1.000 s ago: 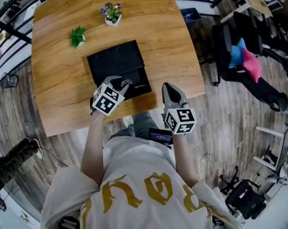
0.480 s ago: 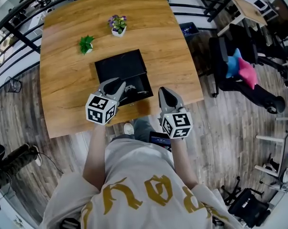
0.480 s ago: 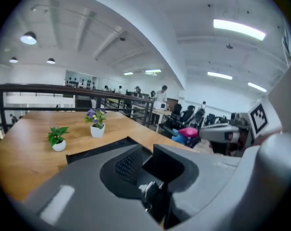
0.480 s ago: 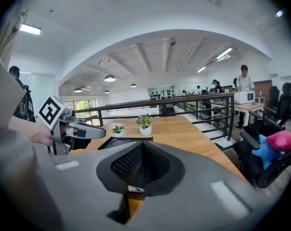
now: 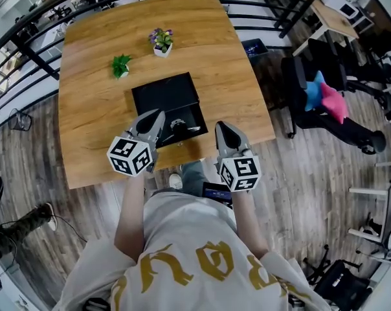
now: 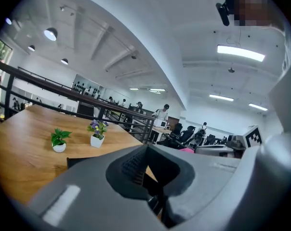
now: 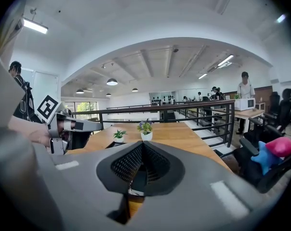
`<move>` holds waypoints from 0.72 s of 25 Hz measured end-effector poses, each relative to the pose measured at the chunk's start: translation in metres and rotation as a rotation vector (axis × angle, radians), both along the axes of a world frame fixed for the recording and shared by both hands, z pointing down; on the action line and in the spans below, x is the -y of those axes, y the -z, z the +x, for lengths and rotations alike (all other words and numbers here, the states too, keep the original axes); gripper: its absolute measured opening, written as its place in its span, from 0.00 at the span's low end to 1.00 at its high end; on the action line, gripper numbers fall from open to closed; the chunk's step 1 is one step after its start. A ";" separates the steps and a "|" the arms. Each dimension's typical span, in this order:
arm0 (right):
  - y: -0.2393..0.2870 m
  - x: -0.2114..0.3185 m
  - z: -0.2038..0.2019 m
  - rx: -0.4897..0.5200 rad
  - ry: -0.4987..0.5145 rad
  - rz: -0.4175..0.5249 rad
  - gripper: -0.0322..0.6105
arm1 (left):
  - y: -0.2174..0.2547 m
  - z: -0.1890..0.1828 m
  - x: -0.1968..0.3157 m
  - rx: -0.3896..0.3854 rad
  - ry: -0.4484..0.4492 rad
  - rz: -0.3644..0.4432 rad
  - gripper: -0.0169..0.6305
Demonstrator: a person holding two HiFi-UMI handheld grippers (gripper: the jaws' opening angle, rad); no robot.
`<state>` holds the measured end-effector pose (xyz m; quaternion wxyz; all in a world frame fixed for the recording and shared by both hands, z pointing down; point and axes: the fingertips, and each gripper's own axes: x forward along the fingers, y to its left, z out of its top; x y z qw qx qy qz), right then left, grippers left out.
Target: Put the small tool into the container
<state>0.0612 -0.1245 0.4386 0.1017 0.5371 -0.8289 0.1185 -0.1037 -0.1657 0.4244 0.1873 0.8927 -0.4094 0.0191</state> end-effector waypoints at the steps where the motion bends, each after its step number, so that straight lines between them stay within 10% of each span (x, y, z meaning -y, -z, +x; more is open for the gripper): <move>1: 0.000 0.000 -0.001 0.004 0.002 0.000 0.09 | 0.001 0.001 -0.003 0.011 -0.011 0.005 0.03; 13: 0.000 -0.010 -0.001 0.029 0.008 -0.001 0.09 | -0.006 0.013 -0.017 0.146 -0.044 0.009 0.03; 18: 0.001 -0.013 0.000 0.034 0.007 -0.004 0.09 | 0.006 0.012 -0.019 0.031 -0.042 0.008 0.03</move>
